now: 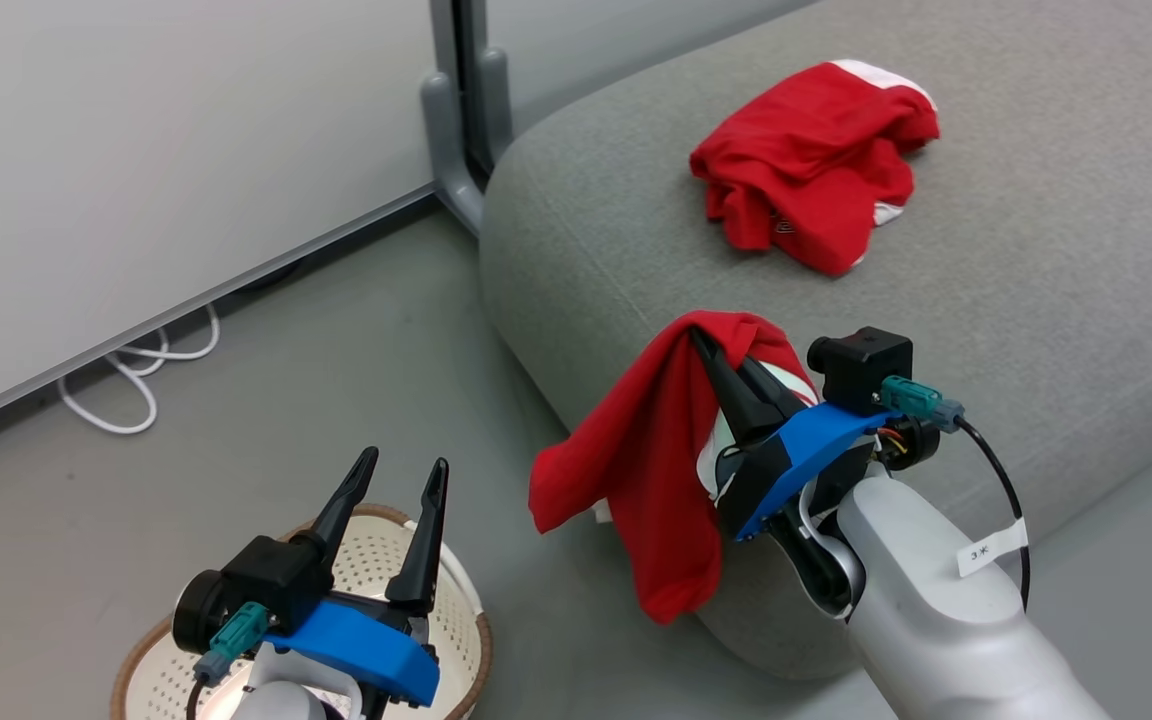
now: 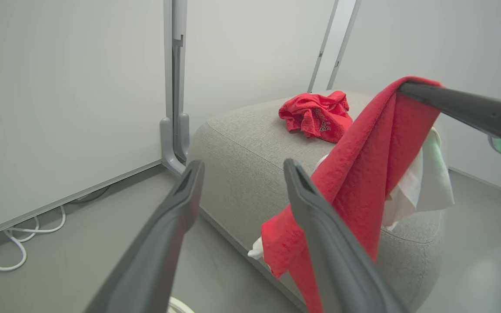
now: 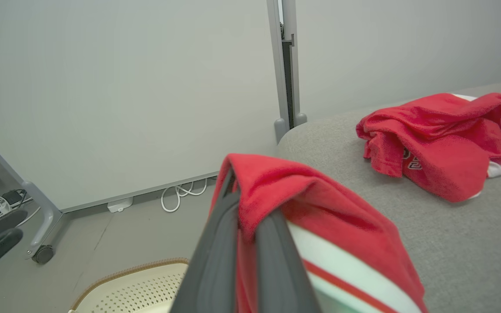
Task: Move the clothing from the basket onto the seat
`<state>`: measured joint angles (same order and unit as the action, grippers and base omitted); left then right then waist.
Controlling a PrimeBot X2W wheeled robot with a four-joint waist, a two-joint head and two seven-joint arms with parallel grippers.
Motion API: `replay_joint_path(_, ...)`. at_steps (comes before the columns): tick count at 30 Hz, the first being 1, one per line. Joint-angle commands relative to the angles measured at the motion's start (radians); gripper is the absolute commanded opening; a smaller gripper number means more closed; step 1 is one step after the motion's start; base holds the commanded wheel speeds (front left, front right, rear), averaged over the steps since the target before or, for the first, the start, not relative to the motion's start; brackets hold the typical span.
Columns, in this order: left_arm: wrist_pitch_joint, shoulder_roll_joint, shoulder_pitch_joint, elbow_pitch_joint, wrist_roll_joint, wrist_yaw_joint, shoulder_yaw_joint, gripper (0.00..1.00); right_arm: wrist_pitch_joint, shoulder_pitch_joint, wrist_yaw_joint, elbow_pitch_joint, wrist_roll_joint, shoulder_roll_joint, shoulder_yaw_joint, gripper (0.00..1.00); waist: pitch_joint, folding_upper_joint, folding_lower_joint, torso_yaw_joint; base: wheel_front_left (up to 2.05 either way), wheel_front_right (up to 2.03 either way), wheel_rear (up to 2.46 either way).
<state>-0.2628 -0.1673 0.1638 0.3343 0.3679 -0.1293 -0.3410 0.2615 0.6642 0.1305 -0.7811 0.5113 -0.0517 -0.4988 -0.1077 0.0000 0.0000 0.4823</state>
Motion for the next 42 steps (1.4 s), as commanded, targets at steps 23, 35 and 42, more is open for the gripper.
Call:
replay_joint_path(23,-0.003,-0.070,0.100,-0.048,-0.029,-0.002,-0.052,1.00,-0.041,0.235,0.000,0.076,-0.040,-0.124,0.146,0.00,-0.192,0.0000,0.0000,0.000,0.00,0.00,0.00)
replay_joint_path(35,-0.003,-0.155,0.221,-0.157,-0.061,-0.002,-0.085,1.00,-0.109,0.497,0.000,0.191,0.020,-0.363,0.419,0.00,-0.459,0.0000,0.0000,-0.074,0.00,0.00,0.00)
replay_joint_path(42,-0.003,-0.196,0.316,-0.227,-0.083,-0.002,-0.096,1.00,-0.104,0.484,0.000,0.179,-0.027,-0.405,0.602,0.00,-0.622,0.0000,0.0000,-0.114,0.00,0.00,0.00)
